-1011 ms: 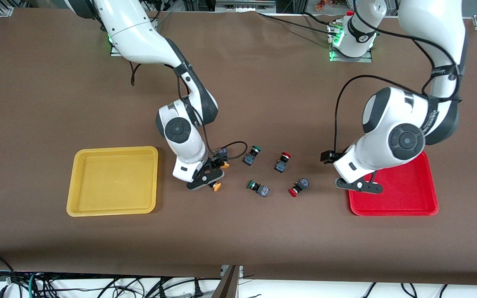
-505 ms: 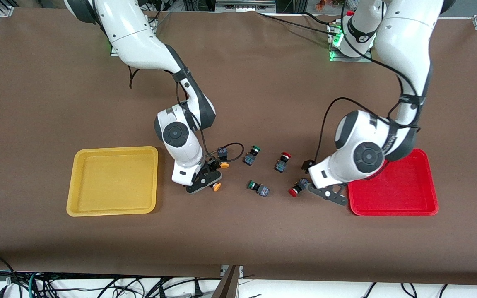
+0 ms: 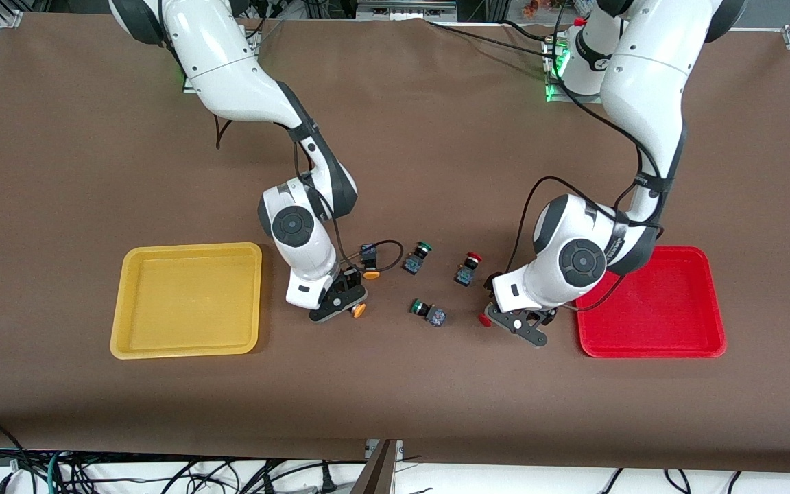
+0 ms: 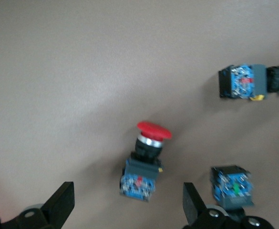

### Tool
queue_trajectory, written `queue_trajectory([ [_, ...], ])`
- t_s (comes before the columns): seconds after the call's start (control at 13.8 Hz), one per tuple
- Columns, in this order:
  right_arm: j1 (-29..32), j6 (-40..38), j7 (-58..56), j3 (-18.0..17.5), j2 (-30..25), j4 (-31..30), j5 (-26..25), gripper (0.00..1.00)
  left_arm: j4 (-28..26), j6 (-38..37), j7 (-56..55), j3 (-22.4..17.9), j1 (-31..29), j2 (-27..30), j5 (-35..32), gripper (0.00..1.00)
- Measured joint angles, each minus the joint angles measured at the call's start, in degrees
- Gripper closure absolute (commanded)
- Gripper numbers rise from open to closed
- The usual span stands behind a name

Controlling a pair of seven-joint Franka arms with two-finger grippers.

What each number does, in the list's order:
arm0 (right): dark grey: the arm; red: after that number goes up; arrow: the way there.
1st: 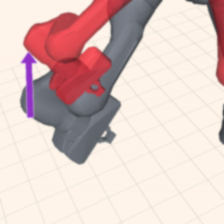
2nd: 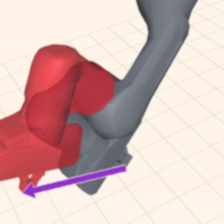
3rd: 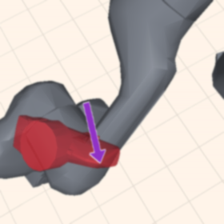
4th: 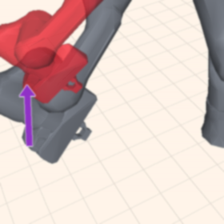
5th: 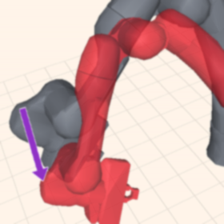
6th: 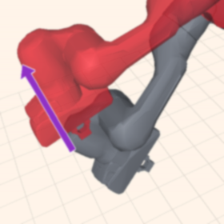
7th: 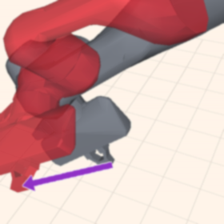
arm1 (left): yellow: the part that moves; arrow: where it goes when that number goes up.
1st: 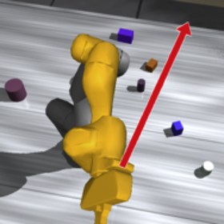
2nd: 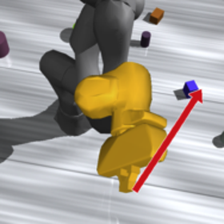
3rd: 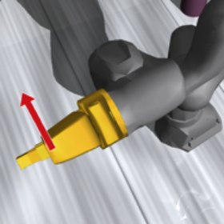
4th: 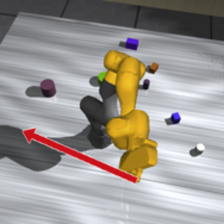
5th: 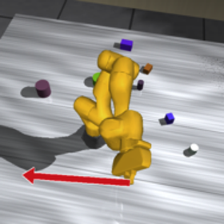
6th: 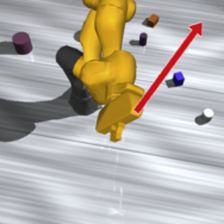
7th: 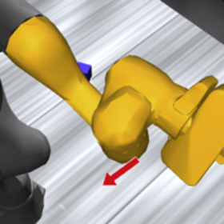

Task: Place red and yellow buttons in trays
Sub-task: 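Reach the right gripper to a yellow button while the left gripper reaches red, then place the yellow button in the yellow tray while the left gripper grasps red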

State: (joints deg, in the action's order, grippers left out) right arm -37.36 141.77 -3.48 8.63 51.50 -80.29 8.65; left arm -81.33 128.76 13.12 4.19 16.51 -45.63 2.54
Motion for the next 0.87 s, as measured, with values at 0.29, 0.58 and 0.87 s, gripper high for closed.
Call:
queue_trajectory([
  [0.29,1.82,-2.6,-0.18,0.39,-0.34,0.87,0.03,1.0,0.05,3.65,1.04,-0.05,0.0,-2.11,-0.52,0.0],
  [0.58,6.77,-13.8,-7.65,1.57,-4.48,1.83,-0.01,1.0,0.03,3.79,2.79,-0.08,0.01,-2.46,-0.57,0.0],
  [0.87,11.22,-22.52,-22.43,8.29,-7.68,1.05,0.01,0.96,0.02,3.79,3.84,-0.08,0.03,-3.32,-0.58,0.0],
])
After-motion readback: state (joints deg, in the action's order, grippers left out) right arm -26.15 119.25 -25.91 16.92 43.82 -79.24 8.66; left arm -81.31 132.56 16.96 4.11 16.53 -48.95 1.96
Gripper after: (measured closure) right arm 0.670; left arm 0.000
